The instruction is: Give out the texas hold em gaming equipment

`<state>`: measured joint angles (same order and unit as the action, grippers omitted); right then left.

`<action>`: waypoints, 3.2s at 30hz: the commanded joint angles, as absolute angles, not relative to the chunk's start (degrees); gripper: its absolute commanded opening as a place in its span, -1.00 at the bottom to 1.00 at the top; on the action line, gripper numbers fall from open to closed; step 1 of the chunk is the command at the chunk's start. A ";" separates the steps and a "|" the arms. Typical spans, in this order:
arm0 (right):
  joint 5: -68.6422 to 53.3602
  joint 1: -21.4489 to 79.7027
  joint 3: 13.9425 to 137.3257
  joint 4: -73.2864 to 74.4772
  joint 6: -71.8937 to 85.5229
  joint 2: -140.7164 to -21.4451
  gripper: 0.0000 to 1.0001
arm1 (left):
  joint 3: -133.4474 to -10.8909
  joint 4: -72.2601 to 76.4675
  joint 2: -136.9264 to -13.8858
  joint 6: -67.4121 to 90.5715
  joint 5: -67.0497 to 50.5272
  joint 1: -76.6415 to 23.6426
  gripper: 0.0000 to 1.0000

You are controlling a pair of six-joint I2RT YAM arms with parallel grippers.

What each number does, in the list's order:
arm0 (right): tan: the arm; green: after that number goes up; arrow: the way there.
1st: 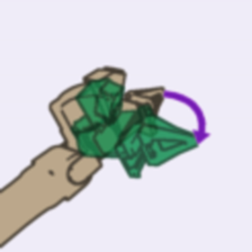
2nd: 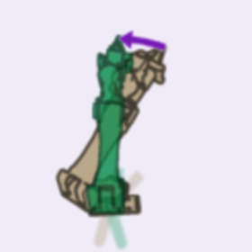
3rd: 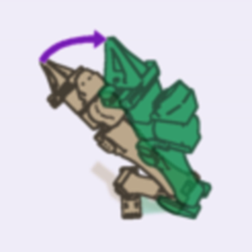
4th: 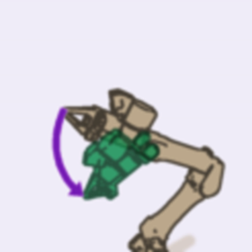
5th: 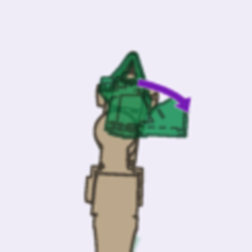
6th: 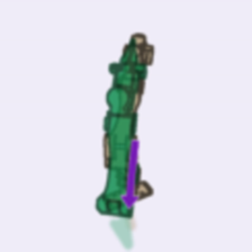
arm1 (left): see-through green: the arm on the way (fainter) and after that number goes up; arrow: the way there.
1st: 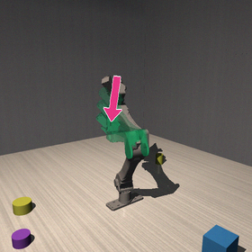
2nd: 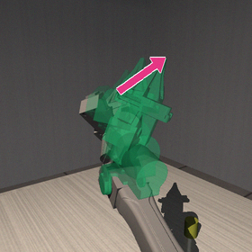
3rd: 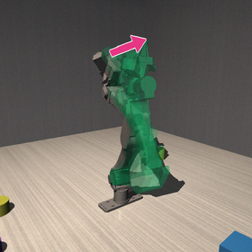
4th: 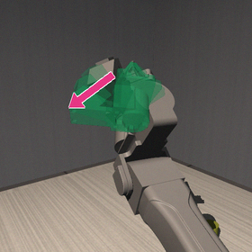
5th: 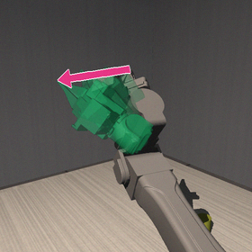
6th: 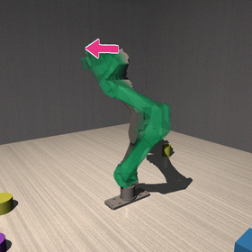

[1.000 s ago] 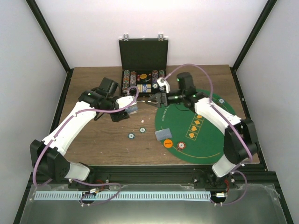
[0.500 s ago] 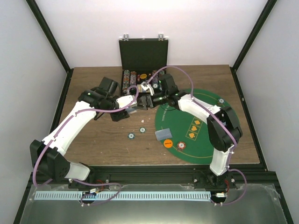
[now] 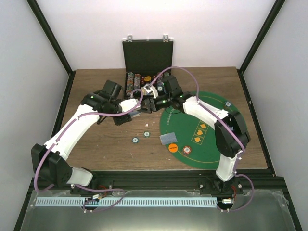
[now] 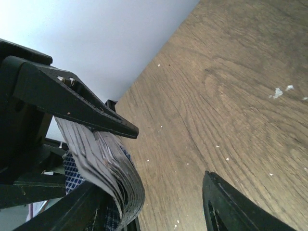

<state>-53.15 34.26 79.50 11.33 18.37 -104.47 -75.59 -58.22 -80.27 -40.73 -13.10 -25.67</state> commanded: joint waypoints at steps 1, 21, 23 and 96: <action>-47.81 34.55 81.97 15.97 15.69 -101.65 0.01 | -75.42 -55.94 -79.41 -40.89 -13.21 -25.40 -0.11; -43.93 33.84 89.03 29.51 10.46 -100.00 -0.99 | -73.35 -54.78 -79.89 -40.26 -12.31 -25.22 -0.12; -43.90 33.28 89.29 30.63 9.97 -99.13 -0.99 | -73.32 -54.74 -79.89 -40.10 -12.30 -25.09 -0.12; -35.55 23.82 60.98 37.72 5.89 -102.47 -0.76 | -72.21 -54.76 -79.02 -39.70 -12.05 -24.35 -0.11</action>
